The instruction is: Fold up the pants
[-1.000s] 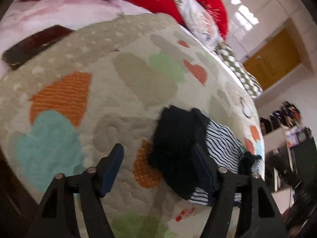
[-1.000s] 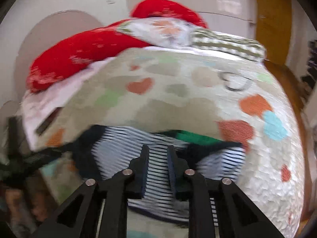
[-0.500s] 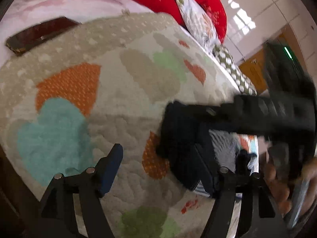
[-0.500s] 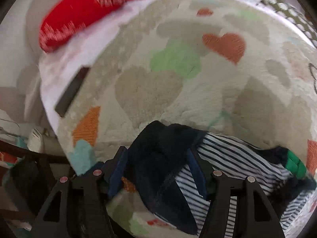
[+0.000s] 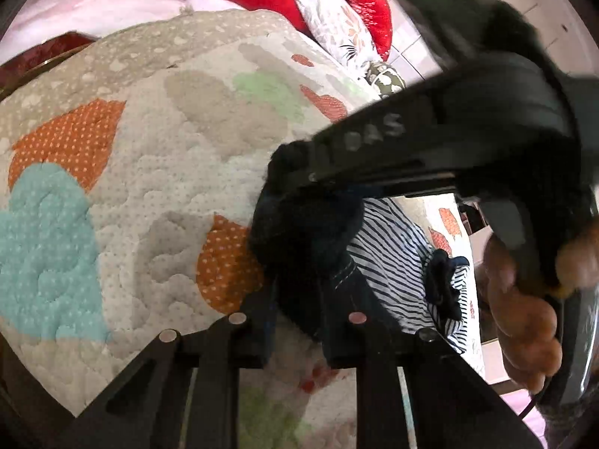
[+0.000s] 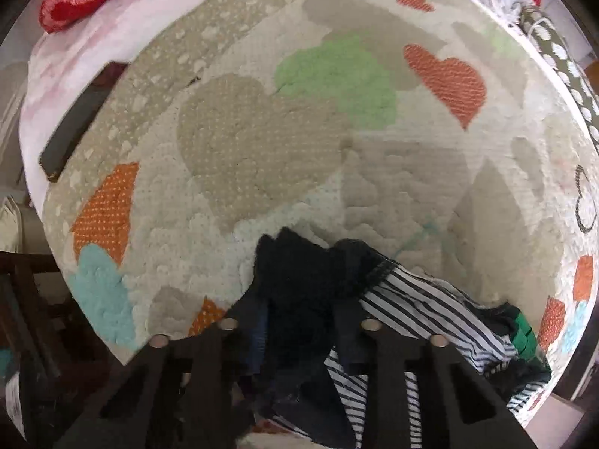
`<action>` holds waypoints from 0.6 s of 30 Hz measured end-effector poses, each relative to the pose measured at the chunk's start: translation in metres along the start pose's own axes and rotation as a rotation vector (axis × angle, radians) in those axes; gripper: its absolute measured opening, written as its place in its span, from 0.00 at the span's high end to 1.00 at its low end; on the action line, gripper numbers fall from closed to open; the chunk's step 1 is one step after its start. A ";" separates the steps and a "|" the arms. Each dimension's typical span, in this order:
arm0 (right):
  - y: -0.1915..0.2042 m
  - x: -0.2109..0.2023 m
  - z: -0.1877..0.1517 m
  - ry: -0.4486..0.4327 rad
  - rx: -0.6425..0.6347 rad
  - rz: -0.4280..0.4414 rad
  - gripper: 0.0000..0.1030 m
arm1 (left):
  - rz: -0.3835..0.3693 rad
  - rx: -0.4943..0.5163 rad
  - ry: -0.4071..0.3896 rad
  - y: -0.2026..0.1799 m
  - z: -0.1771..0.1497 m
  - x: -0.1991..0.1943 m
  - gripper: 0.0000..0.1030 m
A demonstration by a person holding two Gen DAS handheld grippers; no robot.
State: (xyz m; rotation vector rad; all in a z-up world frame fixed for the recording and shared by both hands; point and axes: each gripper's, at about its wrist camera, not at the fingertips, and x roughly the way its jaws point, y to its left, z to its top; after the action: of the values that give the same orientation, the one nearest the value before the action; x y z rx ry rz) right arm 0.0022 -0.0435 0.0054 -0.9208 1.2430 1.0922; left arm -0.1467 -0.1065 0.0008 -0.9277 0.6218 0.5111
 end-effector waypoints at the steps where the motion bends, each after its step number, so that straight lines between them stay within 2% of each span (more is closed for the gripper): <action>1: -0.003 -0.008 -0.006 -0.030 0.003 0.011 0.76 | -0.002 0.008 -0.004 -0.004 0.000 -0.002 0.82; 7: -0.033 -0.050 -0.048 -0.190 0.060 0.083 0.79 | -0.020 0.099 -0.007 -0.048 0.001 -0.009 0.82; 8: -0.037 -0.057 -0.046 -0.205 0.070 0.093 0.79 | -0.024 0.128 -0.004 -0.061 0.000 -0.010 0.82; 13: -0.085 -0.090 -0.081 -0.319 0.170 0.191 0.78 | -0.066 0.232 0.008 -0.103 -0.005 -0.016 0.82; 15: -0.109 -0.100 -0.100 -0.354 0.219 0.219 0.78 | -0.087 0.256 0.020 -0.113 -0.007 -0.018 0.78; 17: -0.141 -0.103 -0.119 -0.388 0.283 0.242 0.78 | -0.116 0.277 0.037 -0.120 -0.008 -0.020 0.62; 18: -0.152 -0.103 -0.126 -0.397 0.307 0.246 0.78 | -0.112 0.288 0.034 -0.125 -0.008 -0.017 0.59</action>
State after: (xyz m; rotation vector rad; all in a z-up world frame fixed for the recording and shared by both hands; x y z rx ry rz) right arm 0.1181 -0.2157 0.0869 -0.3025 1.1647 1.1669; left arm -0.0806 -0.1788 0.0805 -0.6950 0.6510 0.2964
